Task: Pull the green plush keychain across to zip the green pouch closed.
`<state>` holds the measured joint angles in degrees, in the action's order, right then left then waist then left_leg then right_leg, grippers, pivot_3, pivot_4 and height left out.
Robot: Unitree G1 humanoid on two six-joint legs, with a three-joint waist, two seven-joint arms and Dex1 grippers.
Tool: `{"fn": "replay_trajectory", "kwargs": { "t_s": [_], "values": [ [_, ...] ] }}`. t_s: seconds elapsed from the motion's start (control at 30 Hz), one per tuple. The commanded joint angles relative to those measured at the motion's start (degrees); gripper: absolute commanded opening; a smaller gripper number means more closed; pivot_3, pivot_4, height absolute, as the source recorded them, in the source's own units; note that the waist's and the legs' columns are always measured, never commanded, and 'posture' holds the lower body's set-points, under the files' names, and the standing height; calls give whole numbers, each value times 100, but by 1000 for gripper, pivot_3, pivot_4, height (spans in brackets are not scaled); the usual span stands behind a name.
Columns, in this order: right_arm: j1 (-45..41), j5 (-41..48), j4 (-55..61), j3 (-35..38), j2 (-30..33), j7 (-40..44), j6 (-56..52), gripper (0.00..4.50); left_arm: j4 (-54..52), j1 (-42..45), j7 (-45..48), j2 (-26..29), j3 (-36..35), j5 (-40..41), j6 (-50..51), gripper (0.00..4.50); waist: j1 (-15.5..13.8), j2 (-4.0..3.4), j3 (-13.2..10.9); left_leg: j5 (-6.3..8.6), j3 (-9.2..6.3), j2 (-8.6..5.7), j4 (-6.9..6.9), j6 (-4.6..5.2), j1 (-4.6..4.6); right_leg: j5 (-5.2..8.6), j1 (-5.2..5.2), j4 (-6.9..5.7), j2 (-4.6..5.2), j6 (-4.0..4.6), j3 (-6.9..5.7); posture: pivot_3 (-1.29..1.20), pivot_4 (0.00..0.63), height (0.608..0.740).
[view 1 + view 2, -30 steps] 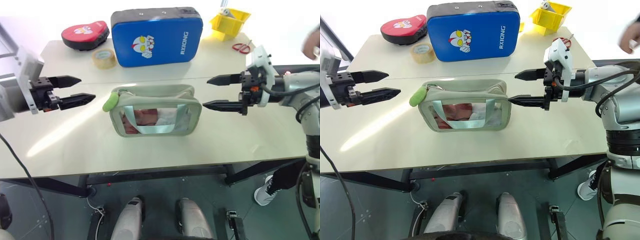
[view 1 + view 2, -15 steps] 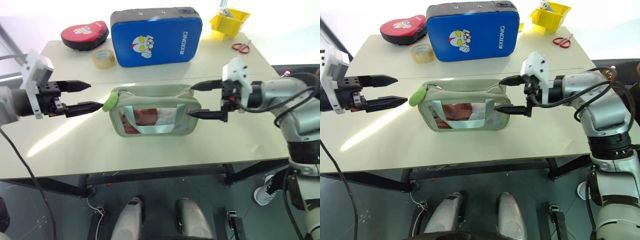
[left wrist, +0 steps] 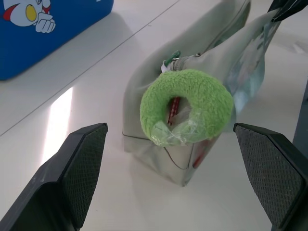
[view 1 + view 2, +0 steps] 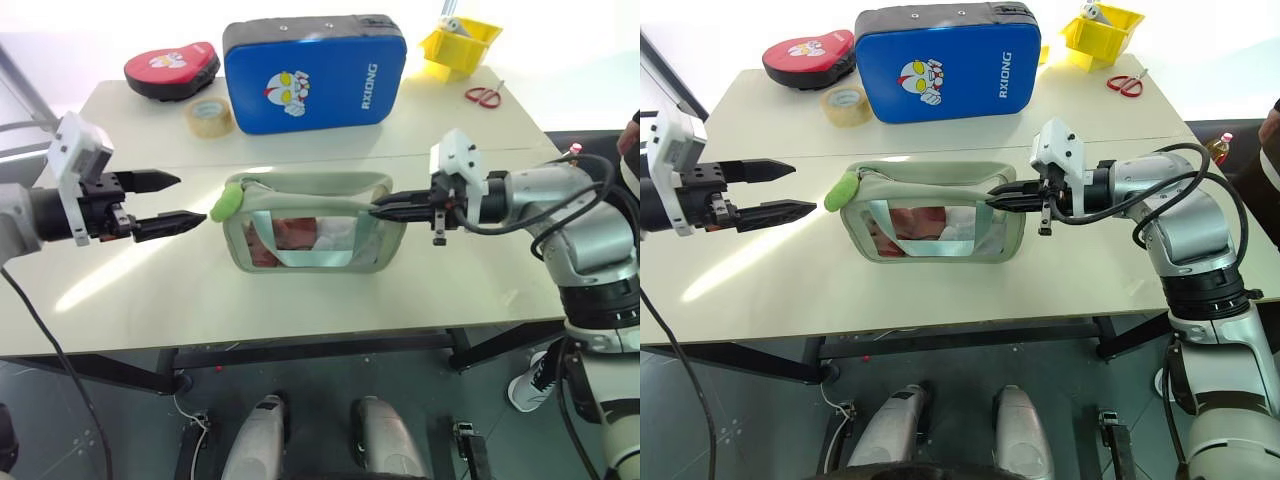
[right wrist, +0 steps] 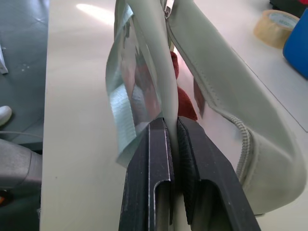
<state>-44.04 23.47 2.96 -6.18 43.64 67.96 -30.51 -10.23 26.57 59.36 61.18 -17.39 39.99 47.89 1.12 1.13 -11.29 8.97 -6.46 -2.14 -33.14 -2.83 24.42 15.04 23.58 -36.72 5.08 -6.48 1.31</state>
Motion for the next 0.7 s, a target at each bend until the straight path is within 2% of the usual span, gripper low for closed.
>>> {"fn": "replay_trajectory", "kwargs": {
  "t_s": [0.03, 0.5, 0.6, 0.67, 0.7],
  "values": [
    [-176, -44, -20, 84, -32, 16, 143, 22, -34, -45, -155, -53, -159, -82, -179, 4500, 0, 0, 0, 0, 0, 0, 0, 0, 0, -1, 0, 0, 0, -2, 0, 0, 150, 740],
    [-493, -443, -504, 1, -161, 156, 691, 22, 109, 320, -275, -728, 768, -517, -599, 4500, -4, 0, 0, -1, -1, -2, -6, -1, 0, -5, -2, -4, -1, -7, 0, 0, 150, 740],
    [-474, -449, -469, 18, -169, 160, 677, 0, 275, 431, -298, -813, 838, -657, -795, 3613, 4, 0, 0, -1, 0, -2, -5, -1, -1, -5, -1, -8, -1, -8, 0, 0, 150, 740],
    [-445, -446, -432, 32, -171, 154, 655, 0, 385, 549, -303, -852, 822, -672, -847, 2695, 0, 0, 0, -1, -1, -2, -6, 0, -2, -5, 0, -13, -1, -8, 0, 0, 150, 740],
    [-433, -444, -415, 38, -169, 149, 644, 0, 425, 597, -286, -844, 830, -702, -886, 2079, -1, 0, 0, -1, -1, -2, -7, 0, -2, -5, -1, -14, -2, -8, 0, 0, 150, 740]
  ]
}}
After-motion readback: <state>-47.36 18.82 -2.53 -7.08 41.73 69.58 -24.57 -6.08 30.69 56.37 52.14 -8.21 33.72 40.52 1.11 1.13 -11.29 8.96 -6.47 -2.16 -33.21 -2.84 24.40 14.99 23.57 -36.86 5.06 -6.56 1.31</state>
